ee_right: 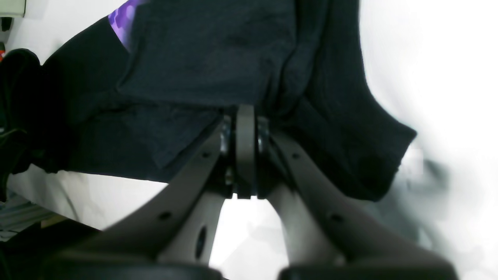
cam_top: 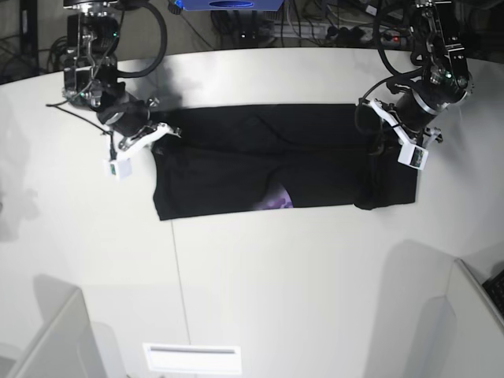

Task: Fold the T-shirt properly
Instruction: 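Press the folded end flat with the left gripper, then release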

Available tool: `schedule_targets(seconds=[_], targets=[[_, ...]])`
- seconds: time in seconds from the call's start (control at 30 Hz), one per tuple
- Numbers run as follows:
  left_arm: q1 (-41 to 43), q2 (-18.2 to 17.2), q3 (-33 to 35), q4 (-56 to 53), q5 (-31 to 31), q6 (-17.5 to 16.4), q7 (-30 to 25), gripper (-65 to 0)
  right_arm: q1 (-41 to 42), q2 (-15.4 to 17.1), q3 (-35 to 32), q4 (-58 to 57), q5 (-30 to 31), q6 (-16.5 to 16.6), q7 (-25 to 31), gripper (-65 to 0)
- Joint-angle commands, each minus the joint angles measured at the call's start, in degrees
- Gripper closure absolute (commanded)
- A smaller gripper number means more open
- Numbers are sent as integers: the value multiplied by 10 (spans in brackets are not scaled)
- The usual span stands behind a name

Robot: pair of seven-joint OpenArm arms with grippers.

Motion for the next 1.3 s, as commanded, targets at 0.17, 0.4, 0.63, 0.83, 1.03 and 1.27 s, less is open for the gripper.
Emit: schedule_targets(seconds=[0.17,0.4,0.63,0.83,1.03,1.27], targets=[[-2,-5,11,11,-12,-2,-11,0,6,3,2,7,6,3,9,0],[-6,-6,43,11,-14,32,-11,0,6,2,2,7,6,3,9,0],[-9,-5,75,11,-13,35,-11,0,5,2,2,7,6,3,9,0],[-10,-5,91,11,-15,56,-12,0,5,2,2,7,6,3,9,0],[-19,-5,99,11,-15,63,-12,0,5,2,2,7,6,3,9,0],[-21,-5,99,11,-15,63,-12,0,4,2,2,7,6,3,9,0]])
